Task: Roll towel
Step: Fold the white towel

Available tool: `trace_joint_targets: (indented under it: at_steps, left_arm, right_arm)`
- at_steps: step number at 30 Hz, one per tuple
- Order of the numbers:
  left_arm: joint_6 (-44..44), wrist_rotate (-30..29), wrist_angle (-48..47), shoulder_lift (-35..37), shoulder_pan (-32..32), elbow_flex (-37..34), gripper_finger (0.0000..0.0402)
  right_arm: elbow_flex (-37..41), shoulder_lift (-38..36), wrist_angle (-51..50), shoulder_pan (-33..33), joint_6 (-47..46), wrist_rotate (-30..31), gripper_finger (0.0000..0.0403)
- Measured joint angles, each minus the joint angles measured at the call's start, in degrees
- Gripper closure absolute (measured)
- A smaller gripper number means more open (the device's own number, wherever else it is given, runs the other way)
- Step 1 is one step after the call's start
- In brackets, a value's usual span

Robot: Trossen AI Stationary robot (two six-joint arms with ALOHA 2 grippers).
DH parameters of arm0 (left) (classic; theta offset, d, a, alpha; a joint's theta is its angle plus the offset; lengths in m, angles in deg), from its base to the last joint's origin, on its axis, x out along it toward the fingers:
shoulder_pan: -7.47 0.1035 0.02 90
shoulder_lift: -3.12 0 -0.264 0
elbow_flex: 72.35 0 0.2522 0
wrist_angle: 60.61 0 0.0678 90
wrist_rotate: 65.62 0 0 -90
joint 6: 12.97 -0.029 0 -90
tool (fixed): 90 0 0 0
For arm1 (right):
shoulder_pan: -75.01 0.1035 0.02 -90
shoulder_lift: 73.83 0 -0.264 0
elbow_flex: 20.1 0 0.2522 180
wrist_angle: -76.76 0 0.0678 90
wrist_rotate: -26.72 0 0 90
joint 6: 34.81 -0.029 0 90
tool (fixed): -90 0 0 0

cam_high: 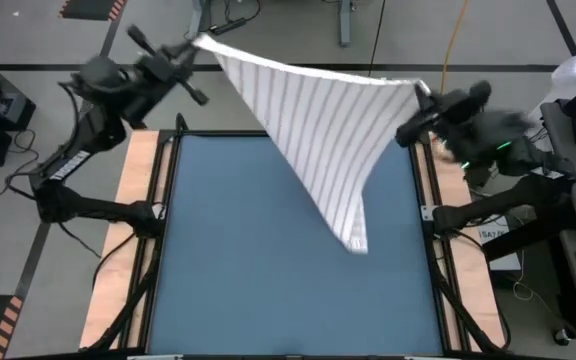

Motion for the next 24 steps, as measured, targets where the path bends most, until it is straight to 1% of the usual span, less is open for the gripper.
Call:
trace_joint_targets:
  at_steps: [1,3,5,7,9,13,17,19,24]
  left_arm:
    - [0.0,0.0,-0.1,-0.3,0.2,1.1,0.0390]
    - [0.4,0.2,-0.6,-0.8,0.4,2.3,0.0390]
    - [1.9,0.5,-1.1,-1.1,0.4,3.2,0.0390]
    - [5.4,0.7,-3.4,-0.9,0.3,4.0,0.0390]
    - [9.0,1.6,-7.2,0.8,0.1,4.2,0.0390]
    - [16.4,2.7,-17.8,4.7,-1.2,4.4,0.0390]
    - [25.1,7.4,-29.1,8.3,-2.4,4.2,0.0390]
    - [29.7,11.7,-33.6,10.4,-2.9,4.2,0.0390]
    - [39.7,25.2,-42.9,14.2,-4.8,4.3,0.0390]
  right_arm:
    - [-0.1,-0.1,6.9,-0.7,4.2,-5.7,0.0403]
    - [-0.1,0.1,19.1,-1.4,10.1,-13.5,0.0403]
    - [-0.1,0.8,26.9,-2.1,13.8,-18.4,0.0403]
    - [-0.1,1.3,29.5,-2.8,14.1,-21.6,0.0403]
    - [-0.1,2.1,28.6,-3.3,11.8,-23.3,0.0403]
    - [-0.1,3.6,20.5,-3.0,6.1,-25.2,0.0403]
    - [0.0,4.5,11.3,-1.3,-2.2,-27.4,0.0403]
    - [0.0,4.3,8.5,0.1,-5.8,-27.4,0.0403]
    - [0.0,4.0,2.5,4.3,-14.9,-28.0,0.0403]
